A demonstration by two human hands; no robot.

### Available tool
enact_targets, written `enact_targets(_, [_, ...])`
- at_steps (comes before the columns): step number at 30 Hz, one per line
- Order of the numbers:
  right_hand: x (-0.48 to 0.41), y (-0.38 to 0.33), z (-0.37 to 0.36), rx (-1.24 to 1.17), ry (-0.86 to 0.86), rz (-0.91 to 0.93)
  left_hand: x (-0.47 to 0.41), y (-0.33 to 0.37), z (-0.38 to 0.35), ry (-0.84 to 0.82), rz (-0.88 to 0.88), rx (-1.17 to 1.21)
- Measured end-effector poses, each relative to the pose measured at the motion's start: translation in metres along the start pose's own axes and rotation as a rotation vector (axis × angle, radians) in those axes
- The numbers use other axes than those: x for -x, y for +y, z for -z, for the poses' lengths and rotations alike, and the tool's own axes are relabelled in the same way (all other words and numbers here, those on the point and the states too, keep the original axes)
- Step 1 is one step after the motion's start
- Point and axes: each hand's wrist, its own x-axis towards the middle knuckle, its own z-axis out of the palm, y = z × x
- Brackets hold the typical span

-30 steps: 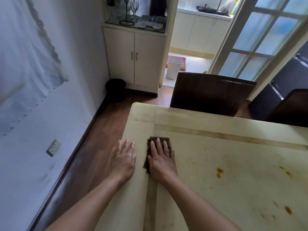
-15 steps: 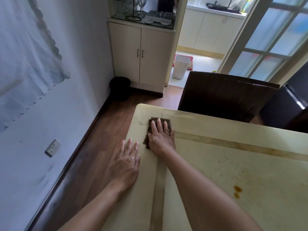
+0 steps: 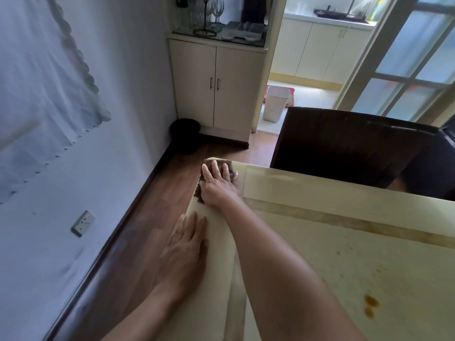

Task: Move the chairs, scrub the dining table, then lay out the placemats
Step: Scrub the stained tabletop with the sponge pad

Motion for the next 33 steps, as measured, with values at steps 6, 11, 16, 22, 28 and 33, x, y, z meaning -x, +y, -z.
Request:
enact_targets(6, [-0.001,0.028,0.012,-0.027,0.019,-0.087,-0.003,-0.005,-0.007,0.02,-0.002,-0.034])
enact_targets(11, [0.019,0.101,0.027,-0.025,0.071,-0.256,-0.003,-0.001,-0.004,0.004,0.003,-0.055])
enact_targets(16, [0.041,0.137,0.031,-0.027,0.112,-0.389,-0.005,-0.003,-0.006,0.01,0.004,-0.041])
enact_targets(22, [0.045,0.11,0.023,-0.037,0.072,-0.325,-0.004,0.002,-0.004,0.056,0.018,0.053])
enact_targets(28, [0.062,0.027,-0.007,0.006,0.0,-0.024,-0.003,0.001,-0.007,0.1,0.064,0.126])
enact_targets(33, [0.083,-0.001,-0.024,0.005,-0.061,0.123,0.0,0.001,-0.001,0.094,0.101,0.315])
